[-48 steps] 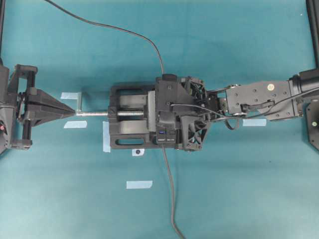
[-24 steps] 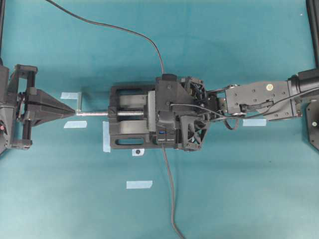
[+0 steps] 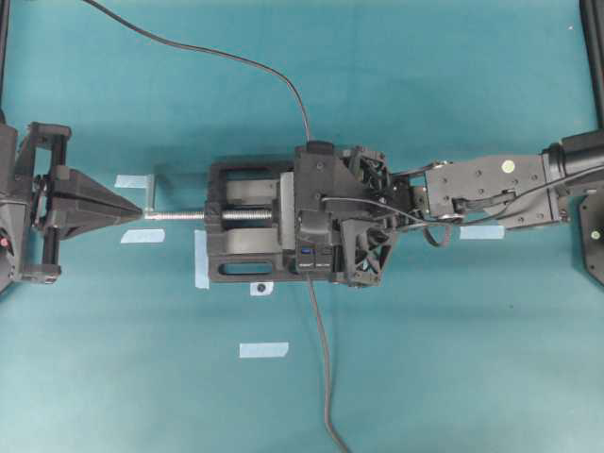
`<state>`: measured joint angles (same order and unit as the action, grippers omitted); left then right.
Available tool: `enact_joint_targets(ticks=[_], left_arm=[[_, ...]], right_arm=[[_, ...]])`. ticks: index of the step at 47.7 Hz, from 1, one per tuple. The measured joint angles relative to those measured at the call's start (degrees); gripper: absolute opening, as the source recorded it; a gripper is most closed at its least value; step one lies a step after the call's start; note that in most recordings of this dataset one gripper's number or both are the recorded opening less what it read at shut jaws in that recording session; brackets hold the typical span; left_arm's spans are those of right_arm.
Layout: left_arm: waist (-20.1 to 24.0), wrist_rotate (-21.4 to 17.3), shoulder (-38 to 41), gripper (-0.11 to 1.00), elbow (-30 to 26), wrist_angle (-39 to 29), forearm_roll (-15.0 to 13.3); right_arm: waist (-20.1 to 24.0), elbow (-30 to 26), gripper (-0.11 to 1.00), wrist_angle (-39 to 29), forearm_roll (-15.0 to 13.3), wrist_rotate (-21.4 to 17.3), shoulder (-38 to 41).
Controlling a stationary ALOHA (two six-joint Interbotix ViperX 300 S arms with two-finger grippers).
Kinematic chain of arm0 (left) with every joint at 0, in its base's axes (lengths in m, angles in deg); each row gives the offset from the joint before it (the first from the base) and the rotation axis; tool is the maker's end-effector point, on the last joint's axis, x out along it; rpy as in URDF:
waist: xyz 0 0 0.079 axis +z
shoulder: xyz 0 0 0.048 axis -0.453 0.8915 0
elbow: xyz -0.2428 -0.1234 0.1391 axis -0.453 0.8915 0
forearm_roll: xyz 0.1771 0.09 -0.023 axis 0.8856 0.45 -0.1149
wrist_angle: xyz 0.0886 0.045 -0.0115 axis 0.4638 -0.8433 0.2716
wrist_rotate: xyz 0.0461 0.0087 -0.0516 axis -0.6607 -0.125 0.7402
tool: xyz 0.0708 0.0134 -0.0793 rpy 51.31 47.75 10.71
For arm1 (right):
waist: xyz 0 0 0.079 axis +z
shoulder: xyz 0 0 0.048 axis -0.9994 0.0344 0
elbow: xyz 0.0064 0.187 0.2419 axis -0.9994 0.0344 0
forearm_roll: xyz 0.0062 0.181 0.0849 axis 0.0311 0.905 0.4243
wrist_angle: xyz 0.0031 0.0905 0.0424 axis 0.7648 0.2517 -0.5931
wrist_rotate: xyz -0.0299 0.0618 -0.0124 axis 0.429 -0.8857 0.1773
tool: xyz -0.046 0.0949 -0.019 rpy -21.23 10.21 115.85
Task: Insert the USB into the second port from the front of the fixed hub.
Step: 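Push the USB plug into the port with the right gripper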
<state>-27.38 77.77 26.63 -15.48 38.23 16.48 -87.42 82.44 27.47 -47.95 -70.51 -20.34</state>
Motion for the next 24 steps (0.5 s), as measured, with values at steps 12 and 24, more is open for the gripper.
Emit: enact_joint_targets(ticks=[12,24], left_arm=[[0.0,0.0,0.0,0.0,0.0,-0.1,0.0],[0.0,0.0,0.1,0.0,0.0,-0.1,0.0]], right_arm=[[0.1,0.0,0.04,0.0,0.0,0.0,0.3],[0.0,0.1,0.04,0.0,0.0,0.0,0.3]])
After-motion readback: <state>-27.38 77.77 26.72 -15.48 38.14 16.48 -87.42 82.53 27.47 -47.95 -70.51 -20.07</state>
